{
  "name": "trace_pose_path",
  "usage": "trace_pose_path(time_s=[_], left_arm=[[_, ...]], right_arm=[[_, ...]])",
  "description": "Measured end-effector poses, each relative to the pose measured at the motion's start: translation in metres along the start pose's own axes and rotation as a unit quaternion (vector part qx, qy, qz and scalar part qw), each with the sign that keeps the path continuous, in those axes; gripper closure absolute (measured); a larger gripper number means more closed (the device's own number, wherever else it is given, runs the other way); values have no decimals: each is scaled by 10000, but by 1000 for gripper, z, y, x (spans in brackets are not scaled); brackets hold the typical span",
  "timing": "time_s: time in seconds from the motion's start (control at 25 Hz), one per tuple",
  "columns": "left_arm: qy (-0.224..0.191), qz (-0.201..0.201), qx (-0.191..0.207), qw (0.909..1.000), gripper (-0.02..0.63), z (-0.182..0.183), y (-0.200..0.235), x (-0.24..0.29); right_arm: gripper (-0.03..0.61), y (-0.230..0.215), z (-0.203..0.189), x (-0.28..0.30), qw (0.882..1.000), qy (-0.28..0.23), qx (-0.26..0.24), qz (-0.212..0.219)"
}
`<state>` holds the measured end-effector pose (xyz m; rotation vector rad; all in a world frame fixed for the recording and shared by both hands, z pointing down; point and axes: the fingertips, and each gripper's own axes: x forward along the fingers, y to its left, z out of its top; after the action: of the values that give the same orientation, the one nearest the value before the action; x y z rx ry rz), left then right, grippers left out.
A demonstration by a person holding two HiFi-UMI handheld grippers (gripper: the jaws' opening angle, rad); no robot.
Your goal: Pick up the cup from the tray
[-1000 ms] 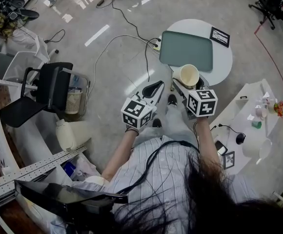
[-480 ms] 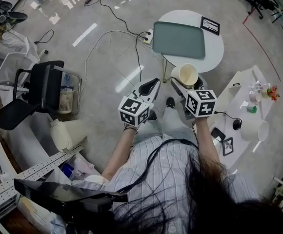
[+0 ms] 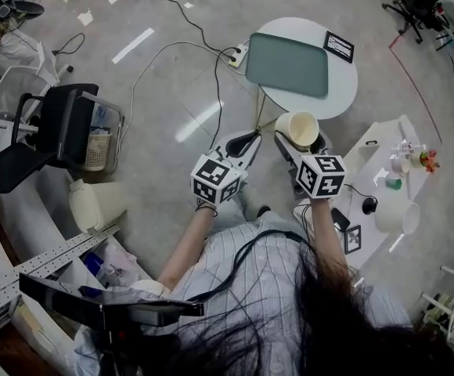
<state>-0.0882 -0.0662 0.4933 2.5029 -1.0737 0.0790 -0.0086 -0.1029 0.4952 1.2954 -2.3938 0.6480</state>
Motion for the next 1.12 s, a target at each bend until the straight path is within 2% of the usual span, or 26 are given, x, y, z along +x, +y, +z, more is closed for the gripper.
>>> trace_pose_path(time_s=[0.28,0.52,0.88,1.12], left_arm=[[125,25,14,9999,600,-13,-21,-2],[71,158,-18,9998,600,-19,-44,-5],[50,312,128,9994,600,-35,-105,-7],[174,375,173,9990,600,-57,-147,-11]], right_arm=[[172,0,-15,-17,9999,14,102,76],[172,-1,-36,-48,9998,31,102,186],[172,-10,-69,-115,9991,-13,122,407],[172,-23,-108,-162,9986,150,194,475]])
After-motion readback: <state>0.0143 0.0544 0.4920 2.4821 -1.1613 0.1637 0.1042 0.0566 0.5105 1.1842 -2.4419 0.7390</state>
